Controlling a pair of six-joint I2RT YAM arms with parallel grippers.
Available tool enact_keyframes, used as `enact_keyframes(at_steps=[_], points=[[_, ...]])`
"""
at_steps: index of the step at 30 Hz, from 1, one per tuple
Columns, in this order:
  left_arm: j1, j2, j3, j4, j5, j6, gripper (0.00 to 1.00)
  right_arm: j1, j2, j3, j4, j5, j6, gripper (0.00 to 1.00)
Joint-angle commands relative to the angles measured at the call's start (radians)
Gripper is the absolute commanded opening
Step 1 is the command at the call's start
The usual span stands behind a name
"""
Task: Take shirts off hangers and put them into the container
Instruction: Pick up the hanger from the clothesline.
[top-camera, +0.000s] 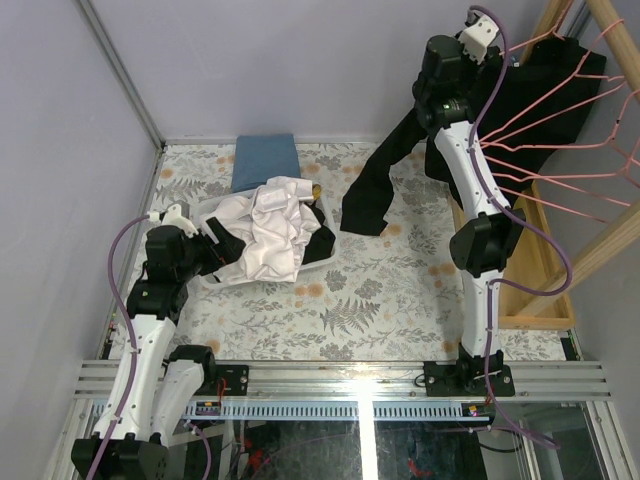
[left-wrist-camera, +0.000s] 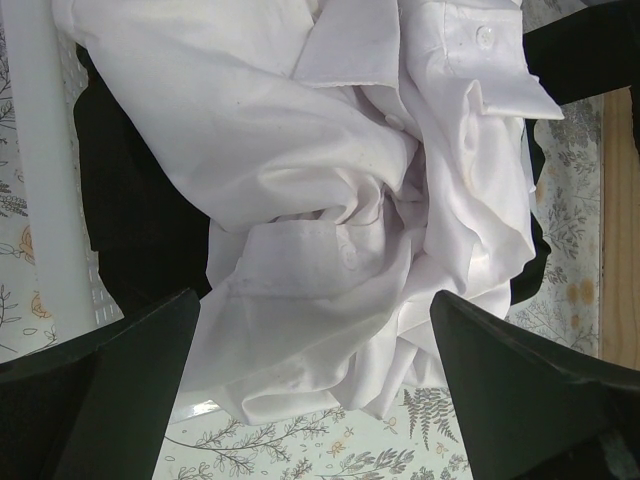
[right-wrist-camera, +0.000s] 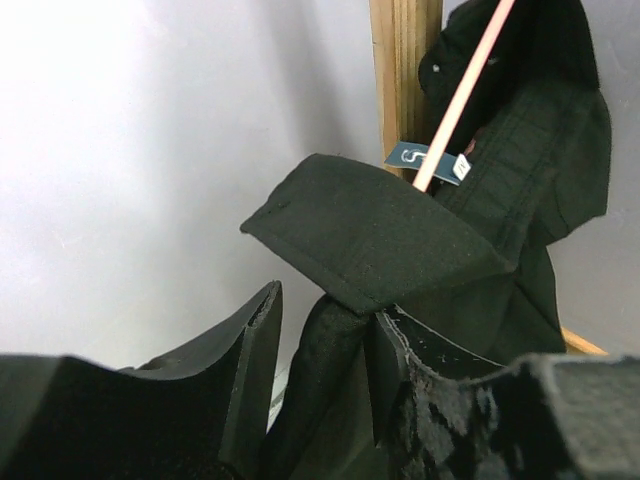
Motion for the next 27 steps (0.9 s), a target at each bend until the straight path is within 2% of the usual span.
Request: enact_keyframes(at_steps=[1, 4, 7, 16, 21, 27], points=[[-0.004, 0.001, -0.008, 0.041, 0.019, -0.007, 1.00, 0.004, -0.073, -0.025, 0.068, -0.002, -0.014, 0.23], [-0.004, 0.000, -0.009, 0.041, 0.020, -0.006, 1.00, 0.002, -0.084, -0.034, 0.117, 0.001, -0.081, 0.09], [-0.003, 0.000, -0.008, 0.041, 0.021, -0.006, 1.00, 0.003, -0.089, -0.037, 0.162, 0.008, -0.146, 0.00], [-0.004, 0.005, -0.007, 0.041, 0.024, -0.005, 1.00, 0.008, -0.135, -0.087, 0.306, 0.020, -0.265, 0.00], [-0.004, 0.006, -0.008, 0.041, 0.024, -0.005, 1.00, 0.036, -0.157, -0.139, 0.503, 0.039, -0.446, 0.00], [-0.002, 0.005, -0.008, 0.041, 0.025, -0.005, 1.00, 0.071, -0.148, -0.134, 0.631, 0.037, -0.579, 0.00]])
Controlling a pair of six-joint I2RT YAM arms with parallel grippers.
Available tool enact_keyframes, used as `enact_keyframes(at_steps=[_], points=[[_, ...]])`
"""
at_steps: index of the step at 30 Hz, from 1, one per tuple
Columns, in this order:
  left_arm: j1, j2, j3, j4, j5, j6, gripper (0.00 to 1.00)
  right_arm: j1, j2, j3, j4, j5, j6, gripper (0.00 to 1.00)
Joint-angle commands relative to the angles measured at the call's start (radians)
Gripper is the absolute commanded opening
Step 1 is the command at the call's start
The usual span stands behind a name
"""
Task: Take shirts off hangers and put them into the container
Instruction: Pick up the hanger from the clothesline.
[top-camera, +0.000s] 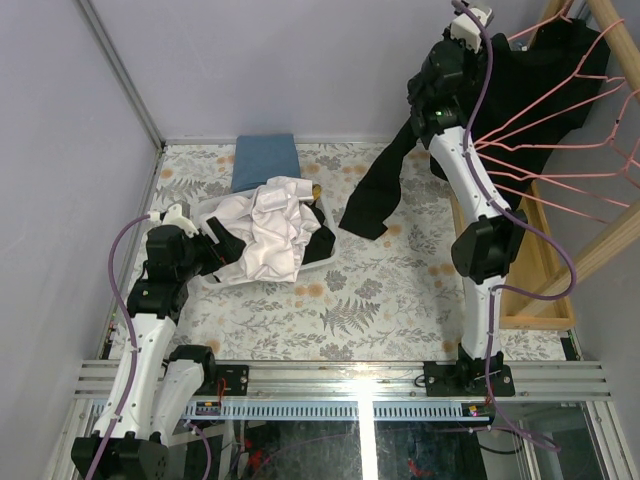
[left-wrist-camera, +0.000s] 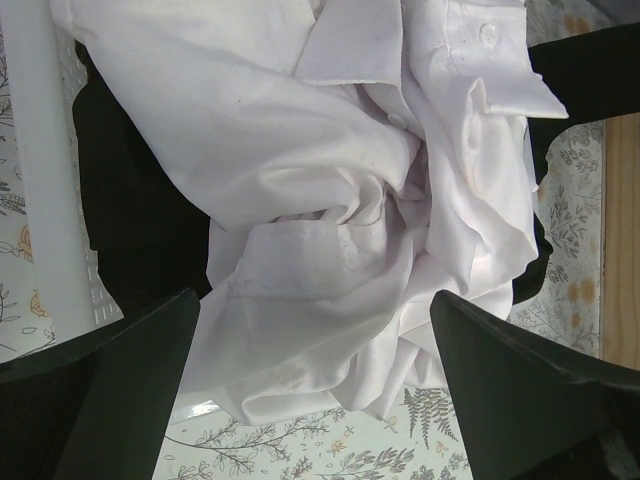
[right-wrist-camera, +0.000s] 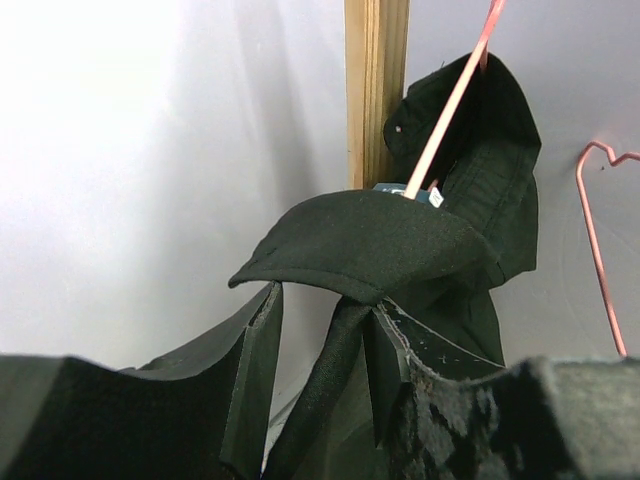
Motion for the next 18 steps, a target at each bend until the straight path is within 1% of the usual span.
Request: enact_keyframes(at_steps=[1, 5, 10, 16, 18], points=[[-0.003, 0.000, -0.008, 0.041, 0.023, -0.005, 1.00, 0.035, -0.073, 0.017, 0.208, 0.003, -0.143, 0.00], [-0.002, -0.001, -0.007, 0.041, 0.023, -0.005, 1.00, 0.066, -0.086, -0.002, 0.202, -0.002, -0.156, 0.00], [-0.002, -0.015, -0.007, 0.041, 0.020, -0.005, 1.00, 0.142, -0.155, -0.104, 0.182, -0.040, -0.179, 0.00], [-0.002, -0.044, -0.009, 0.041, 0.004, -0.008, 1.00, 0.229, -0.255, -0.228, 0.109, -0.058, -0.126, 0.00], [-0.003, -0.046, -0.009, 0.040, 0.000, -0.008, 1.00, 0.248, -0.289, -0.262, 0.057, -0.073, -0.086, 0.00]])
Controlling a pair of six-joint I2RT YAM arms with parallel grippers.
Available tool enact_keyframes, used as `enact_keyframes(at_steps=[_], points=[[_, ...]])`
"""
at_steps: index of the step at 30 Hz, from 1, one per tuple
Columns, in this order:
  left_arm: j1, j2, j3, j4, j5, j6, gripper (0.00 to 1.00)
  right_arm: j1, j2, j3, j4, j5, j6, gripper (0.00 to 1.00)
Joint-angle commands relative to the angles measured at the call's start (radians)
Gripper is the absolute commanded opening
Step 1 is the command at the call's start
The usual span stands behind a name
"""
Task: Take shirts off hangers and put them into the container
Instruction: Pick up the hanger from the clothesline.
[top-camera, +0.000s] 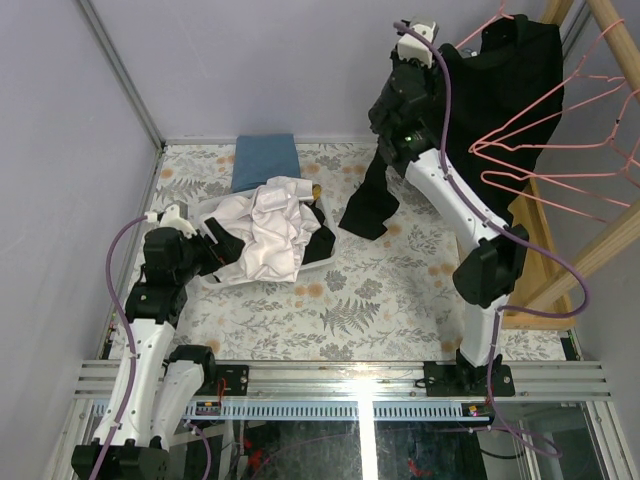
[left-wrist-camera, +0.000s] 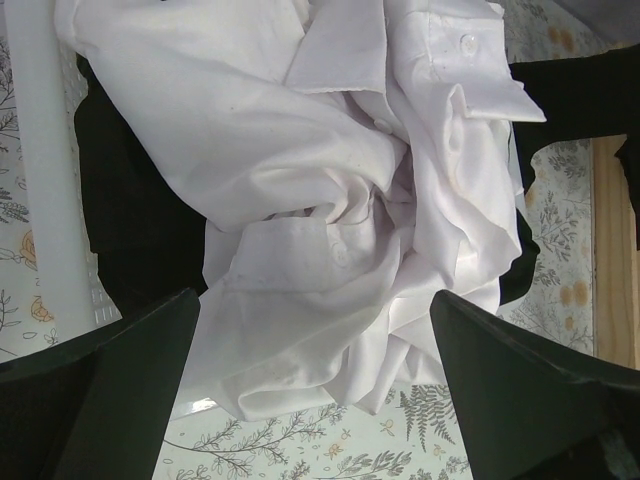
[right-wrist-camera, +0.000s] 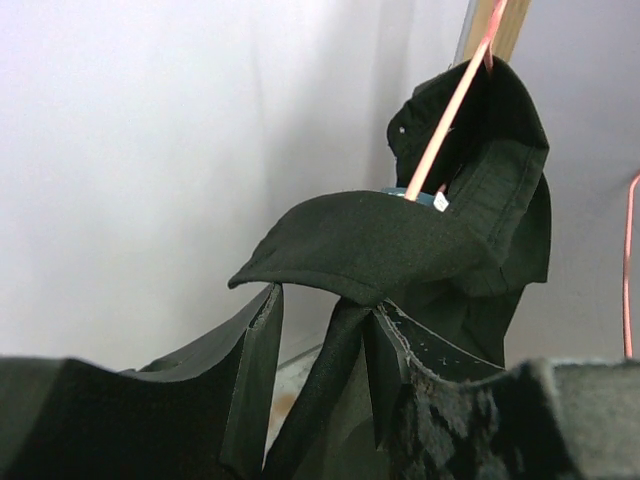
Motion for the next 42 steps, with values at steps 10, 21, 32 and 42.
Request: enact_keyframes(at_steps=[10, 21, 32, 42], points=[[-0.001, -0.042, -0.007, 0.035, -0.014, -0.011, 1.00, 0.088, -0.396, -0.051, -0.612, -0.692, 0.473, 0.00], [-0.002, -0.088, -0.009, 0.043, -0.026, -0.019, 1.00, 0.089, -0.658, -0.204, -0.709, -1.208, 0.571, 0.00], [-0.001, -0.141, -0.002, 0.097, 0.102, 0.007, 1.00, 0.088, -0.922, -0.486, -0.745, -1.393, 0.662, 0.00], [-0.010, -0.133, -0.015, 0.178, 0.696, -0.084, 1.00, 0.088, -1.142, -0.922, -0.692, -1.321, 0.797, 0.00]])
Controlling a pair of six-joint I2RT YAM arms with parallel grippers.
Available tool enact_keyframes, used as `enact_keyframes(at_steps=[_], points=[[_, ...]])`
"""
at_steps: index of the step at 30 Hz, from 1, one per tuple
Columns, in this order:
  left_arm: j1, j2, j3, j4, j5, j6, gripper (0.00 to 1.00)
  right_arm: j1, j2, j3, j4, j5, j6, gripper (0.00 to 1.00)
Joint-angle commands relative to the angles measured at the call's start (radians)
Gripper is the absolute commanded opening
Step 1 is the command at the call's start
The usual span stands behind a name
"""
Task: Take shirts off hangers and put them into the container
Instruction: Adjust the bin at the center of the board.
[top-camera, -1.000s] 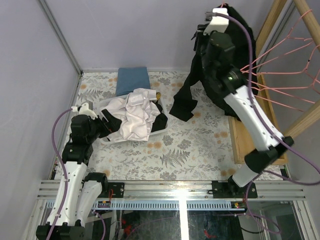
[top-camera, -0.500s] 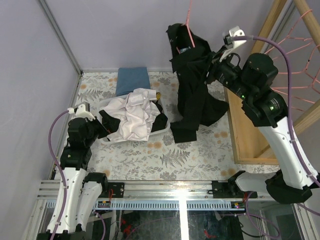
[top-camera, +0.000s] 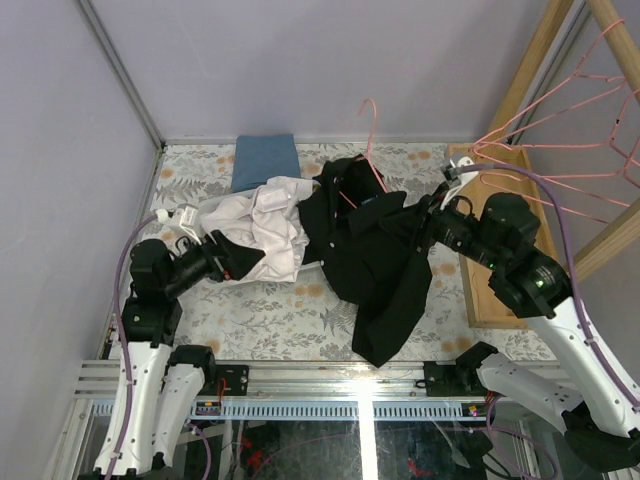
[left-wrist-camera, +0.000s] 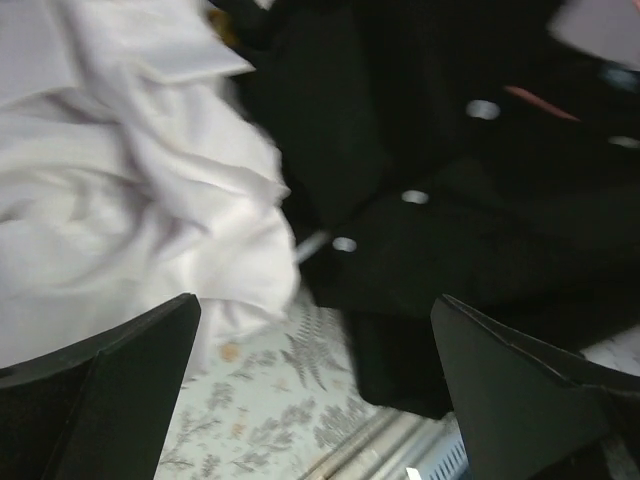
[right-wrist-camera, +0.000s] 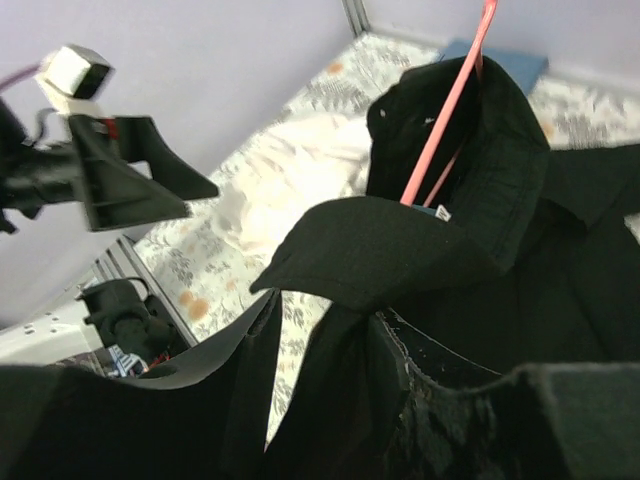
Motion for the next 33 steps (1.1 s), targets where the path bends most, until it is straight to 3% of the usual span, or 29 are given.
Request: enact_keyframes(at_steps=[1, 4, 10, 13, 19, 25, 30, 33], points=[[-0.017, 0.032, -0.007, 0.087, 0.341, -0.073, 1.00, 0.005, -0.059, -0.091, 0.073, 0.093, 0.068, 0.00], [-0.091, 0.097, 0.001, 0.090, 0.306, -0.109, 1.00, 0.005, -0.112, -0.141, 0.092, 0.152, 0.080, 0.00], [-0.464, 0.218, 0.004, 0.103, -0.041, -0.134, 1.00, 0.004, -0.176, -0.064, 0.017, 0.205, 0.043, 0.00], [-0.578, 0.262, -0.012, 0.104, -0.221, -0.132, 1.00, 0.005, -0.209, -0.013, -0.039, 0.222, 0.008, 0.00], [-0.603, 0.362, -0.060, 0.218, -0.395, -0.147, 1.00, 0.005, -0.220, 0.131, -0.239, 0.385, -0.035, 0.00], [-0.604, 0.490, -0.069, 0.295, -0.569, -0.122, 1.00, 0.004, -0.265, 0.114, -0.226, 0.120, -0.106, 0.00], [-0.598, 0.534, -0.035, 0.292, -0.765, -0.088, 1.00, 0.003, -0.223, 0.157, -0.334, -0.013, -0.152, 0.00], [-0.557, 0.549, -0.008, 0.279, -0.801, -0.062, 1.00, 0.004, -0.198, 0.168, -0.391, -0.125, -0.174, 0.00]])
